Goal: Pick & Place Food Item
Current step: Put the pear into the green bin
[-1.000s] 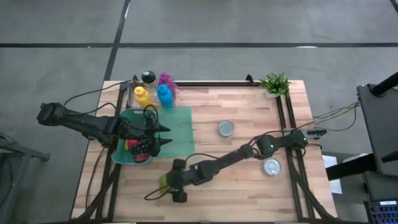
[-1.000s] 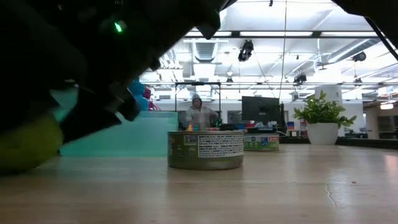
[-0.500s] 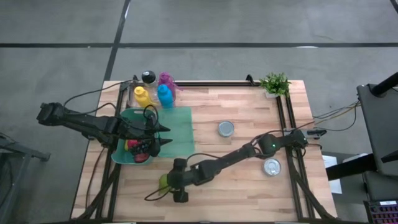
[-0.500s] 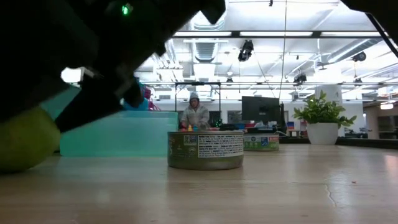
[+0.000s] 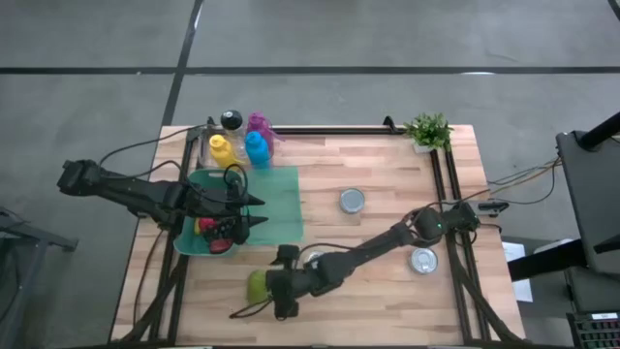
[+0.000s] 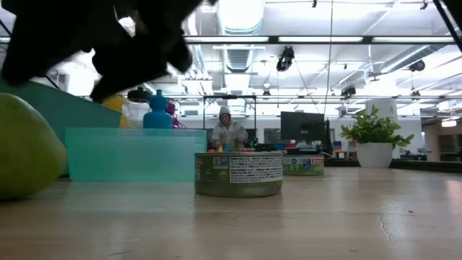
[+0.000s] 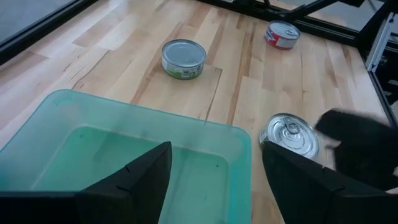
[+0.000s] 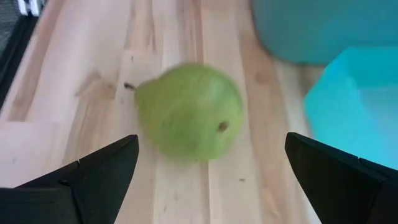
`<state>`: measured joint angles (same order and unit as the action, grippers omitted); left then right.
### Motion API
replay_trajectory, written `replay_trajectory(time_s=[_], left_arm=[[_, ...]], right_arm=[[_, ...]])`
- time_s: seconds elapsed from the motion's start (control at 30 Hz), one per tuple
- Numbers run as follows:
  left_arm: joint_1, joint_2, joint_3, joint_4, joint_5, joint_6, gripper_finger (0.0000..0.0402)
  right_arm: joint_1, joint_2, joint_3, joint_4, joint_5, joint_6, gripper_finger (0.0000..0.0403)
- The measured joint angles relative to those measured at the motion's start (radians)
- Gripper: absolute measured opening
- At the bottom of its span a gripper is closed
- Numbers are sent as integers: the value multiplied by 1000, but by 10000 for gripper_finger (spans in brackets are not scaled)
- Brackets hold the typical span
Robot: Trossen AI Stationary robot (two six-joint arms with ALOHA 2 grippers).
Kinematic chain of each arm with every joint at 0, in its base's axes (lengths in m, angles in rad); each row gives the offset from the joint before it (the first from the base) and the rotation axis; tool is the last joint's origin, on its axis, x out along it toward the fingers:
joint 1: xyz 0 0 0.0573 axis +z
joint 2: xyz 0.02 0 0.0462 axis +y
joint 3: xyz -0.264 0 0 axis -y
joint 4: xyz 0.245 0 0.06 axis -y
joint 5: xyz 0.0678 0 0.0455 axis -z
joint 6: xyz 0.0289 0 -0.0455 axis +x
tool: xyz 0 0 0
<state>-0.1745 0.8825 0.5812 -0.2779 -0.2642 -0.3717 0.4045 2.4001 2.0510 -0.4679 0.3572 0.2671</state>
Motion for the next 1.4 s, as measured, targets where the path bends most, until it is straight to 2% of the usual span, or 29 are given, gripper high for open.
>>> replay_trajectory(time_s=[0.07,0.23,0.5,0.63,0.83,1.0,1.4], left_arm=[[0,0,0,0,0,0,254],[0,0,0,-13,0,0,254],[0,0,0,-16,0,0,254],[0,0,0,-16,0,0,254],[0,0,0,-17,0,0,254],[0,0,0,-22,0,0,254],[0,0,0,-44,1,0,254]], right_arm=[[12,-15,0,1,37,-23,400],[26,-44,-7,48,35,-87,400],[23,-101,-102,368,-201,-238,400],[8,-156,-200,452,-235,-252,400],[6,-286,-451,623,-236,-253,400],[5,-401,-703,881,-237,-249,400],[4,-739,-1184,1163,-225,-246,400]])
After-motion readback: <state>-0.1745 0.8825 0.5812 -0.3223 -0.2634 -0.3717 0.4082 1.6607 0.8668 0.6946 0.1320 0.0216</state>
